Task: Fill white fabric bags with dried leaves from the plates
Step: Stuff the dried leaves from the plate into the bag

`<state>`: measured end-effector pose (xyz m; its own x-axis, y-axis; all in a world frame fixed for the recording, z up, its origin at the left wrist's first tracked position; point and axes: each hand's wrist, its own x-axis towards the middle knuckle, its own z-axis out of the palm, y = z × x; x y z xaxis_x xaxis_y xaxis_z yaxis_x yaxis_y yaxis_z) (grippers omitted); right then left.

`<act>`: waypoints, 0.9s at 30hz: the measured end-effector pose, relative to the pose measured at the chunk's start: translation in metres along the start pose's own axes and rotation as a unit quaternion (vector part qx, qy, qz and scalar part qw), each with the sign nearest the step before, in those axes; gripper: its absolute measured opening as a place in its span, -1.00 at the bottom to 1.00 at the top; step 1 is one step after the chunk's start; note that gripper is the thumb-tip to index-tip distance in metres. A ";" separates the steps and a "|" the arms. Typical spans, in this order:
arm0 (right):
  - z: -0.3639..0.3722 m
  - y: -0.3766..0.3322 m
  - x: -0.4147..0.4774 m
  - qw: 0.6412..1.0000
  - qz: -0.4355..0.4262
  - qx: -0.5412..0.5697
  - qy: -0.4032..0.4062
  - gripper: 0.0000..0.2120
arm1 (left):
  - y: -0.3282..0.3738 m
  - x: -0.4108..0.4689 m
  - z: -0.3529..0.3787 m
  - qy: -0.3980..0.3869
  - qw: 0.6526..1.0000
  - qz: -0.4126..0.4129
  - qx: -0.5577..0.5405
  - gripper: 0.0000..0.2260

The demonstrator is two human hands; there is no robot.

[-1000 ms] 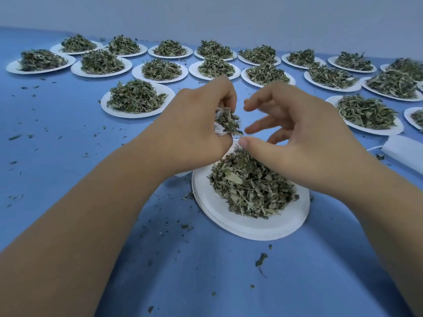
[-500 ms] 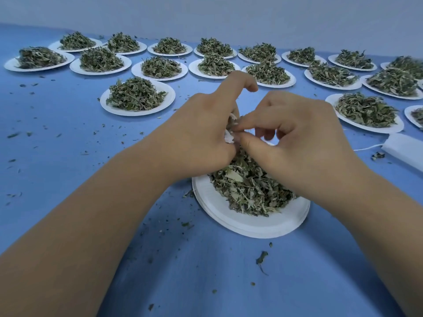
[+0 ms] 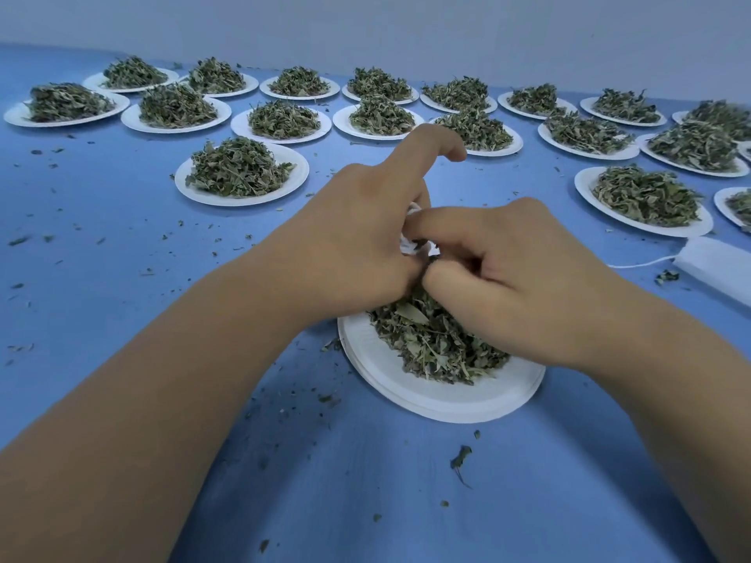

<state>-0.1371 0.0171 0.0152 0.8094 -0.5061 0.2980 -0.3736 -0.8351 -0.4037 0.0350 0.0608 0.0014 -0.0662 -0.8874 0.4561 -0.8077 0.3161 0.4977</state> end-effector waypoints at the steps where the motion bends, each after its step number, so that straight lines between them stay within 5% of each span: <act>1: 0.001 0.001 0.000 1.000 -0.004 0.007 0.012 -0.74 | 0.000 0.000 0.000 0.001 1.000 0.006 0.004 -0.36; 5: -0.005 0.003 0.000 0.977 -0.021 0.103 0.187 -0.75 | -0.001 -0.001 -0.002 0.026 1.000 0.005 0.006 -0.40; 11: -0.001 0.015 0.002 0.993 -0.028 0.078 0.087 -0.69 | -0.002 0.000 -0.003 0.024 1.000 -0.012 -0.015 -0.31; 21: 0.002 0.018 0.004 0.968 -0.020 0.099 0.228 -0.83 | 0.000 -0.002 -0.003 0.023 0.999 -0.011 -0.047 -0.30; 27: -0.002 0.024 0.006 0.956 -0.006 0.131 0.264 -0.80 | -0.012 -0.003 -0.009 -0.046 0.993 -0.099 -0.041 -0.25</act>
<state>-0.1418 -0.0066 0.0090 0.4449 -0.5933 0.6709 -0.1847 -0.7938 -0.5795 0.0503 0.0625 0.0010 0.0330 -0.9604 0.2767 -0.7601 0.1557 0.6309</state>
